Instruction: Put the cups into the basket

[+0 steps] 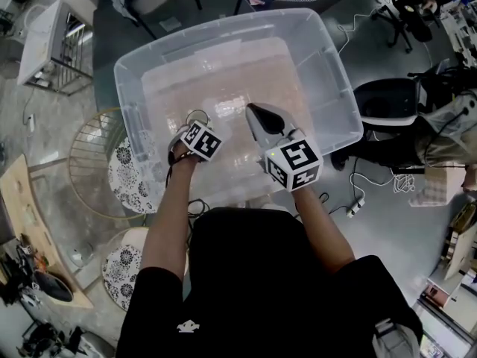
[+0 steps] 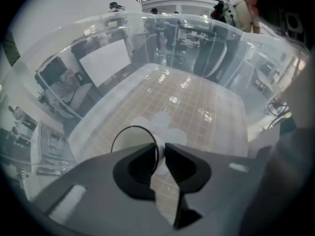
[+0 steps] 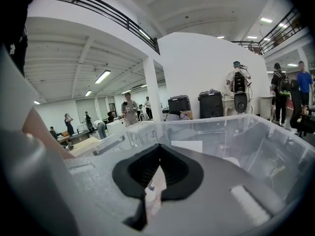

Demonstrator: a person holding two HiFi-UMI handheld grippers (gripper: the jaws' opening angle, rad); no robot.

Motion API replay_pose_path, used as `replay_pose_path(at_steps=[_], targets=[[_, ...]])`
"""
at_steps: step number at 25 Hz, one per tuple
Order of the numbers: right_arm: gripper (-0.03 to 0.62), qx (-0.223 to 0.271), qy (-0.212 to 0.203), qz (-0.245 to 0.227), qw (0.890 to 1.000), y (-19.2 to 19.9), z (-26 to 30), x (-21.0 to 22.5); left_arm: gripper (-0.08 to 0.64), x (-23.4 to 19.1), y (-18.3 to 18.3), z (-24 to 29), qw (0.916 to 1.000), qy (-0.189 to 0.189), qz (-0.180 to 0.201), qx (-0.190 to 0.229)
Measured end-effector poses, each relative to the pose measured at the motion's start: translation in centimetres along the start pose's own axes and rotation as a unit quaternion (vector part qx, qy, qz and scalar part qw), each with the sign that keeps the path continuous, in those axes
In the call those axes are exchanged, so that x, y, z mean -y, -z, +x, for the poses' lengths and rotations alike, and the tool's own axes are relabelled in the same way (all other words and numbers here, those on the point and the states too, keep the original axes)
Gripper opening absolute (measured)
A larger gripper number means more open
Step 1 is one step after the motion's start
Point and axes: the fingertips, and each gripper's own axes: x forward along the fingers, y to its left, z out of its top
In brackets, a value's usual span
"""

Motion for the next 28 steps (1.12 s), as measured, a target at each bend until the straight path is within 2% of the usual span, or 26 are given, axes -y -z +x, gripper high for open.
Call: replay_pose_path(at_steps=[12, 17, 20, 22, 28], targets=[[0.0, -0.001, -0.001, 0.001, 1.0, 0.2, 0.3, 0.1, 0.069, 0.3, 1.0, 1.3, 0.9998, 0.002, 0.008, -0.018], [0.0, -0.003, -0.004, 0.0, 1.0, 0.2, 0.3, 0.2, 0.067, 0.9, 1.2, 1.8, 0.9992, 0.002, 0.025, -0.033], [0.0, -0.003, -0.005, 0.0, 1.0, 0.3, 0.3, 0.1, 0.095, 1.4, 1.9, 2.1, 0.9983, 0.015, 0.031, -0.047], [0.0, -0.003, -0.005, 0.0, 1.0, 0.3, 0.3, 0.1, 0.143, 1.7, 2.0, 2.1, 0.9979, 0.026, 0.033, -0.049], [0.0, -0.003, -0.007, -0.001, 1.0, 0.2, 0.2, 0.1, 0.144, 1.8, 1.4, 1.2, 0.9982, 0.03, 0.036, -0.038]])
